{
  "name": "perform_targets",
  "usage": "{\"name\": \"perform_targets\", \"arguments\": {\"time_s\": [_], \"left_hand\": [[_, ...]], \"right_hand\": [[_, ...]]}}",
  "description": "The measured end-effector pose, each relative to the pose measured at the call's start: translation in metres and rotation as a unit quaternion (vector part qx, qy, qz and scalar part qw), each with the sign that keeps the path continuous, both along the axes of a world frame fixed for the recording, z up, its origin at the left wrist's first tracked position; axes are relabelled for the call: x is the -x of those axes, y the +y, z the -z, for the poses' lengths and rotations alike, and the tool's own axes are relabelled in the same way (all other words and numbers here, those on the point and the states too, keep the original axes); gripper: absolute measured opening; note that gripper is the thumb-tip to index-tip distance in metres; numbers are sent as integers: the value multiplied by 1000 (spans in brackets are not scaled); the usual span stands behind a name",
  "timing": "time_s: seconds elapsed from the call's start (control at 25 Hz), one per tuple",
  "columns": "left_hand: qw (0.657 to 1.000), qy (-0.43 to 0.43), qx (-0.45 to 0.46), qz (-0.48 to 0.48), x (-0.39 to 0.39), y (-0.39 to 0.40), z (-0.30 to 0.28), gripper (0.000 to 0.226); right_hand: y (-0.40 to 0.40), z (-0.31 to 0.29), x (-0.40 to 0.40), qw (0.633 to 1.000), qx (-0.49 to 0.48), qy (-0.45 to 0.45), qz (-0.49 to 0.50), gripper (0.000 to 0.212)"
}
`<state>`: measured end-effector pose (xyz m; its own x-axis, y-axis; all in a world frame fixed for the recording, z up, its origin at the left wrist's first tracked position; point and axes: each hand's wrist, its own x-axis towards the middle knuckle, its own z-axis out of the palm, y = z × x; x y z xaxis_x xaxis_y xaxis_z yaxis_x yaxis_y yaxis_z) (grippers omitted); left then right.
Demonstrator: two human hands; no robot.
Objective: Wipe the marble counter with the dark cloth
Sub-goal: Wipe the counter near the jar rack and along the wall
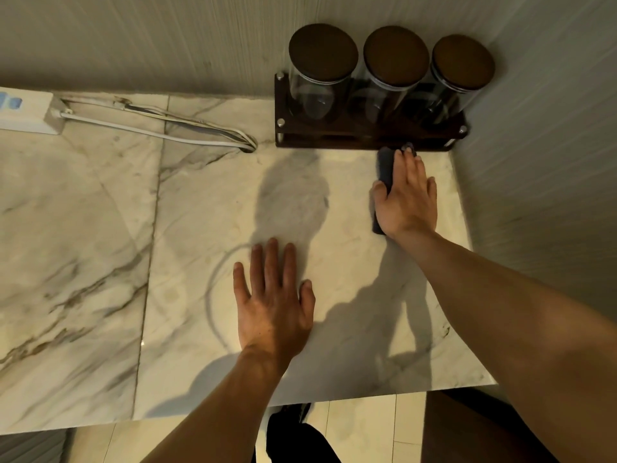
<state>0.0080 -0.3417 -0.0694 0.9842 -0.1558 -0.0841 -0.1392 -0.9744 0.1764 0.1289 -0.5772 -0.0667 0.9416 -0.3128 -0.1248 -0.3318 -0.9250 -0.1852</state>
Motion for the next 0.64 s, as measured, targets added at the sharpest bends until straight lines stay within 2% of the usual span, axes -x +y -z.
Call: {"name": "perform_targets", "arguments": {"time_s": [0.2, 0.4, 0.64], "left_hand": [[1000, 12, -12, -3, 0, 1, -1, 62], [1000, 17, -13, 3, -1, 1, -1, 63], [1000, 5, -12, 11, 1, 2, -3, 61]], "right_hand": [[6, 0, -1, 994, -21, -27, 107, 66], [12, 1, -3, 969, -45, -26, 242, 65], [13, 1, 10, 958, -52, -35, 281, 65]]}}
